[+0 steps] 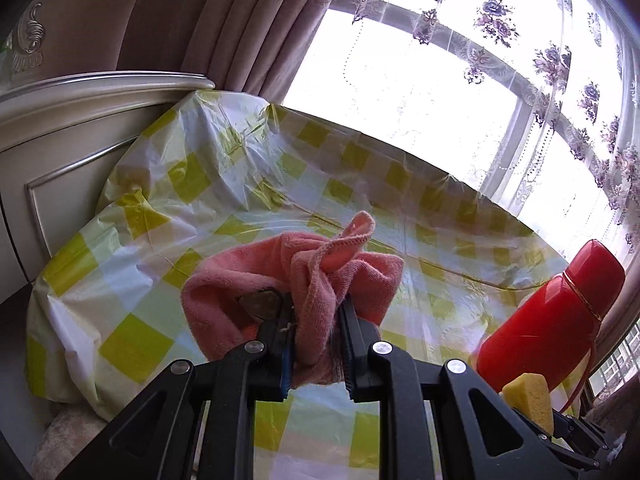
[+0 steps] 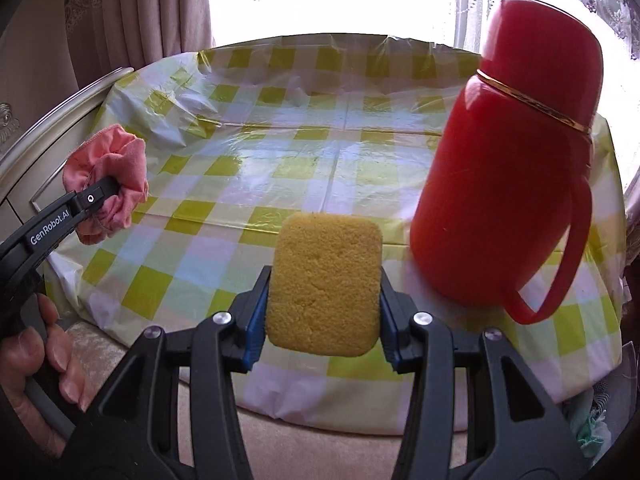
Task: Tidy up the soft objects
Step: 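Carry the yellow sponge with right tool to the box while left carries the pink towel, then open right tool to drop the sponge in the box while left drops the pink towel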
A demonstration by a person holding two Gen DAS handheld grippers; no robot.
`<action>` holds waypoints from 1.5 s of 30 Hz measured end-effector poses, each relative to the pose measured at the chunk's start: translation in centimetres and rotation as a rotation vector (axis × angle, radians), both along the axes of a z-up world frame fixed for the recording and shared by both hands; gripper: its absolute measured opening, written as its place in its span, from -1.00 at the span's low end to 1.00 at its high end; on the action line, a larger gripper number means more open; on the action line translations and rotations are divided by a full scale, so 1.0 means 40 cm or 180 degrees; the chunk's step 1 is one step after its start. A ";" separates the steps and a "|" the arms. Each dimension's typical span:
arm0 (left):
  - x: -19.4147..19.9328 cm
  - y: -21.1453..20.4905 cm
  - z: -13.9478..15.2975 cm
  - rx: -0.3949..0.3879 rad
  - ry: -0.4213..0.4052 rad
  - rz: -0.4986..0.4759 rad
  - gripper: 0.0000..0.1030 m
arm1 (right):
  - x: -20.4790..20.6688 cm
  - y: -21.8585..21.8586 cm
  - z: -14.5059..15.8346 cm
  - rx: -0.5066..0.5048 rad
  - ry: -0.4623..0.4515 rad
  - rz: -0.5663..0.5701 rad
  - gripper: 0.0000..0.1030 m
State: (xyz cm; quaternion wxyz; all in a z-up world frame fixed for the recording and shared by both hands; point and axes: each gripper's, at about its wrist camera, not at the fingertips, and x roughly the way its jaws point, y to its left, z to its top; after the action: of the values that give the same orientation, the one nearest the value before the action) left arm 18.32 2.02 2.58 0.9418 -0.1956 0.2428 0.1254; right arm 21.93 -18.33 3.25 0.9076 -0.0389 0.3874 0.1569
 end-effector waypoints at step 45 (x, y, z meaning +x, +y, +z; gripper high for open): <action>-0.237 -0.947 -0.089 -0.0072 0.1356 -0.3910 0.21 | -0.322 -0.875 0.011 0.0000 0.0379 -0.1938 0.01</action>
State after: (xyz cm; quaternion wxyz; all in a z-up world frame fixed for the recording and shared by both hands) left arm 8.83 -35.86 -0.97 0.7712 -0.0019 0.4932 -0.4025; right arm 9.03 -53.34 3.70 0.8887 0.0883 0.4336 -0.1201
